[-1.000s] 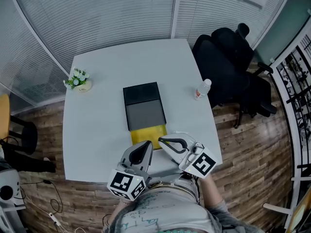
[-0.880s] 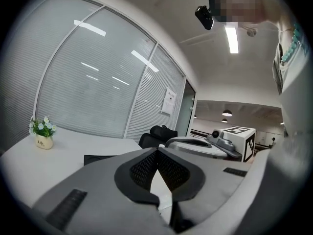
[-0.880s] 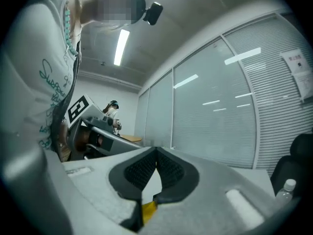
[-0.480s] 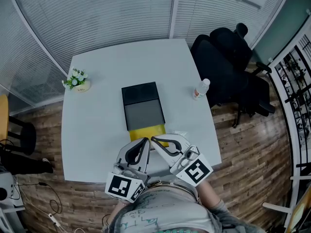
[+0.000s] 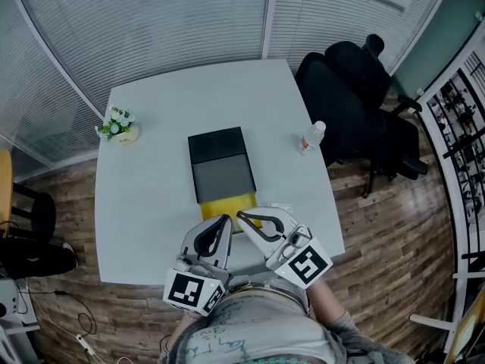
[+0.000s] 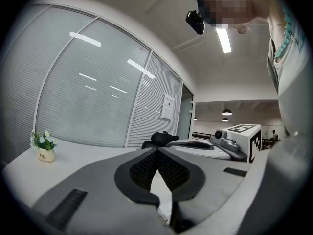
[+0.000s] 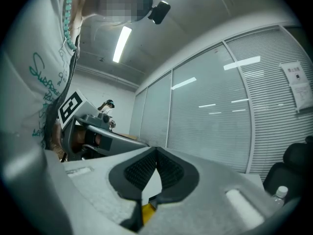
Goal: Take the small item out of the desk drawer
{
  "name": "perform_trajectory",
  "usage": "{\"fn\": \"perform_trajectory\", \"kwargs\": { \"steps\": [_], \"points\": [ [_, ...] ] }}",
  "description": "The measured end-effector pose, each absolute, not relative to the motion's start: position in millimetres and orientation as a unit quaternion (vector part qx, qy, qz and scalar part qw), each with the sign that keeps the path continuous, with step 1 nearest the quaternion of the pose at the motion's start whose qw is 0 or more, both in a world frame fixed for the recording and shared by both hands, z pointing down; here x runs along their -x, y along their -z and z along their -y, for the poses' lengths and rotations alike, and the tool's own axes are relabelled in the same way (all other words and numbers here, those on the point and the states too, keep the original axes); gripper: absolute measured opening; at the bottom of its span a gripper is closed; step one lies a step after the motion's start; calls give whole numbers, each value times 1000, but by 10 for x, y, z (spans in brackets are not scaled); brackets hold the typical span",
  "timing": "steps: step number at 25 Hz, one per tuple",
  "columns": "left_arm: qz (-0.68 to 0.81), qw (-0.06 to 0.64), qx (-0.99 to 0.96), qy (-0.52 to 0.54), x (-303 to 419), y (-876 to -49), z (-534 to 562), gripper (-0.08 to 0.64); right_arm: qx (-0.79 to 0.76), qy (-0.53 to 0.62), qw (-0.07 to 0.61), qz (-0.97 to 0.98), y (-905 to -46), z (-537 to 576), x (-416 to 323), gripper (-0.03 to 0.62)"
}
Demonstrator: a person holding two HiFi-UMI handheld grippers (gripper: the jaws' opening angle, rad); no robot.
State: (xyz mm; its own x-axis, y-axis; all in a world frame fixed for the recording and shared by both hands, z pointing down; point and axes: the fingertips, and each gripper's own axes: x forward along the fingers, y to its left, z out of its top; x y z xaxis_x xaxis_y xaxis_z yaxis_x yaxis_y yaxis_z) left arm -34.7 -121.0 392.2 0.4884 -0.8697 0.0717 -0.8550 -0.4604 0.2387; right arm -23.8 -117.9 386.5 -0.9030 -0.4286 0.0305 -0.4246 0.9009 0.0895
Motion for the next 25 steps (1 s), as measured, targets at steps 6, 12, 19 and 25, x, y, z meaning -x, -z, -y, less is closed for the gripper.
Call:
{"fn": "perform_trajectory", "kwargs": {
  "steps": [6, 12, 19, 25],
  "points": [
    [502, 127, -855, 28, 332, -3951, 1216, -2, -221, 34, 32, 974, -3884, 1189, 209, 3],
    [501, 134, -854, 26, 326, -3985, 1222, -2, -217, 32, 29, 975, -3877, 1195, 217, 3],
    [503, 141, -853, 23, 350, -4033, 1229, -2, -214, 31, 32, 976, -3903, 1198, 224, 3],
    [501, 149, -852, 18, 340, -4077, 1235, -2, -213, 33, 38, 976, -3920, 1203, 210, 3]
  ]
}}
